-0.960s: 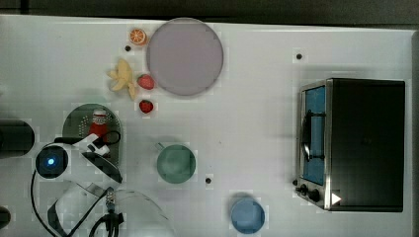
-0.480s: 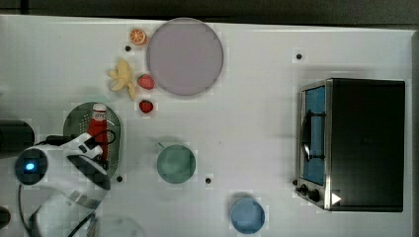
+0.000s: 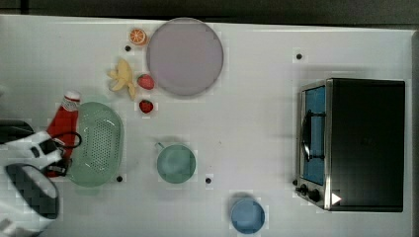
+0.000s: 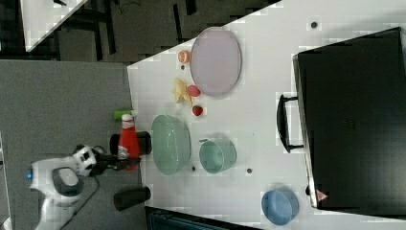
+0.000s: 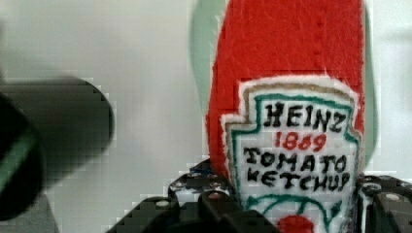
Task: Pick ketchup from strainer and place it on the table
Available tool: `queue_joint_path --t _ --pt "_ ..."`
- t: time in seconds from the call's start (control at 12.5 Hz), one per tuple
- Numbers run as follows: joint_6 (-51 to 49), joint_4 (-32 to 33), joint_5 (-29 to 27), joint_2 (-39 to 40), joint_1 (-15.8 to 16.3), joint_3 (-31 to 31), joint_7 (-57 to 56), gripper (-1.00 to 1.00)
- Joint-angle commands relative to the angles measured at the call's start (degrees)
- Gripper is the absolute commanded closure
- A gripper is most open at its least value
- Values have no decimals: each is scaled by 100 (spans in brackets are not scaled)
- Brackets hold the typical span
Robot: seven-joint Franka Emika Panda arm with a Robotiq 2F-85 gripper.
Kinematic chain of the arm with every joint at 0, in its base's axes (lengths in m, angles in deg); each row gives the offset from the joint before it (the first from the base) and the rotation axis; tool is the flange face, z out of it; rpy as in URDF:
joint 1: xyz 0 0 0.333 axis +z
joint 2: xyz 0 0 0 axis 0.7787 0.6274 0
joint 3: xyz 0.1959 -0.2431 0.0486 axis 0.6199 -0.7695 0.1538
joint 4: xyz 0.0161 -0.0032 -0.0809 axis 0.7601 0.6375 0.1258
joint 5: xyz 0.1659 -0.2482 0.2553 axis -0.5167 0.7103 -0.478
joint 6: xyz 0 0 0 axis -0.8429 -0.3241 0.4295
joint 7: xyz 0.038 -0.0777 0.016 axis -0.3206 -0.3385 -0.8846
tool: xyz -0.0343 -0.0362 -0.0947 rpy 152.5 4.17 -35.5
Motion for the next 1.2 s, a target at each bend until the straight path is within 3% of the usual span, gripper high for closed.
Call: queue_joint_path --t 0.08,0.48,0.8,1.2 --pt "-768 -588 -27 -7 -352 -268 -34 -19" --pt "-1961 -1396 -11 -32 -737 -1013 -1182 -19" --pt "-1961 -1388 23 -131 -1005 -1904 -2087 -19" --pt "-1907 -1235 25 -131 -1097 -3019 -3524 -19"
